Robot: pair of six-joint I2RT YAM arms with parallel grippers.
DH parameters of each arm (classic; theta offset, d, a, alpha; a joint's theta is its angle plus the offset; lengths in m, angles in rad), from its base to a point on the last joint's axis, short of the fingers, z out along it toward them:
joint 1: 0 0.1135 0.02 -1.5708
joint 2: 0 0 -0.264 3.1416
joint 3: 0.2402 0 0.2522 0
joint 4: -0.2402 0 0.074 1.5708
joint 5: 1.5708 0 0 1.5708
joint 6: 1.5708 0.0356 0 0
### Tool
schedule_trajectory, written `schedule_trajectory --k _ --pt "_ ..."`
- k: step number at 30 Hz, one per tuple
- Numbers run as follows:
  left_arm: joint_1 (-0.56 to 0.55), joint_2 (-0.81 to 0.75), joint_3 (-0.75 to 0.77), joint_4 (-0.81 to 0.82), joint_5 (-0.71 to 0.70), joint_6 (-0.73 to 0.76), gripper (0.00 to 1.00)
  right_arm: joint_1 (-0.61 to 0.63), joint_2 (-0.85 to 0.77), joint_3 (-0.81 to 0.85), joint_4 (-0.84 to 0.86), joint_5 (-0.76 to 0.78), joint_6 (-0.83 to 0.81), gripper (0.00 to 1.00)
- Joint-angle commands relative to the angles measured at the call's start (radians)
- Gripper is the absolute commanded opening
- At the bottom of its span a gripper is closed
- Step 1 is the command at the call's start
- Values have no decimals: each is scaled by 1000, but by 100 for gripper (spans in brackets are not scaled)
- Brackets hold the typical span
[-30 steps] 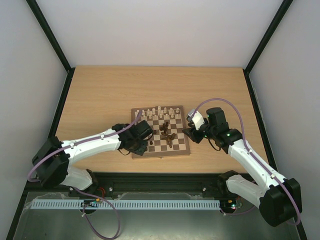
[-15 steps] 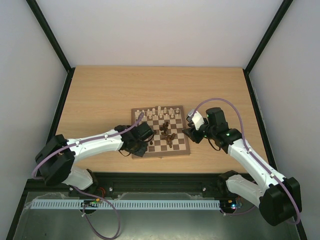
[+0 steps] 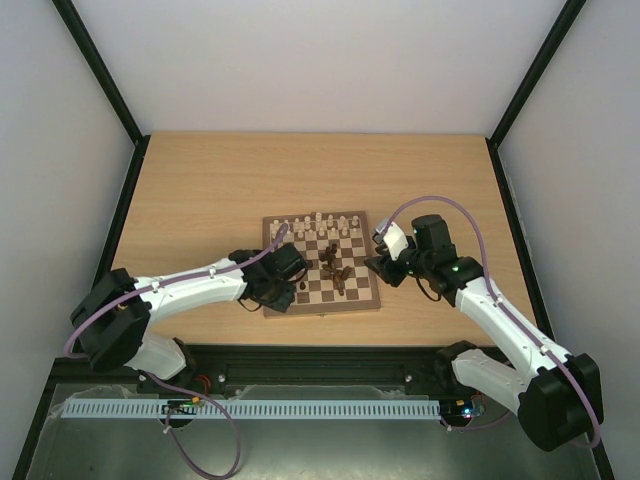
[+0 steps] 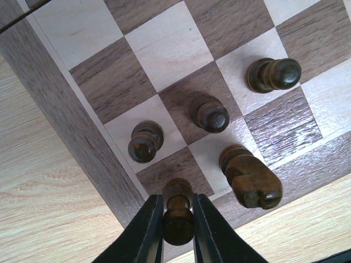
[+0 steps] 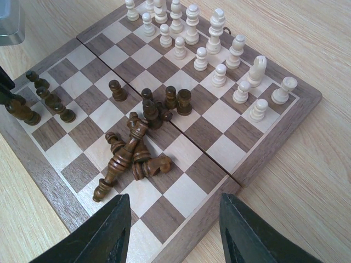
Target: Set up the chess pieces on the board
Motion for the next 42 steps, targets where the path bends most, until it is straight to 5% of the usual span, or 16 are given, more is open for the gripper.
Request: schedule_trajectory --k 1,10,17,21,27,31,42 --pt "8 17 -12 -2 -6 6 16 -4 2 -12 -24 -16 -14 46" --pt "7 -42 35 -62 -23 -5 39 -4 2 -12 -25 -17 -14 46" --pt "15 -82 245 -148 -109 95 52 -4 0 -10 -8 42 -25 46" --pt "87 -55 340 -43 -41 200 57 4 -1 16 -44 4 -27 45" --pt "155 23 405 112 73 284 55 187 31 -4 -113 126 -78 40" --pt "169 0 320 240 66 269 55 328 53 -52 -105 209 -95 40" --pt "240 -30 200 332 63 281 57 400 284 52 -12 285 -22 37"
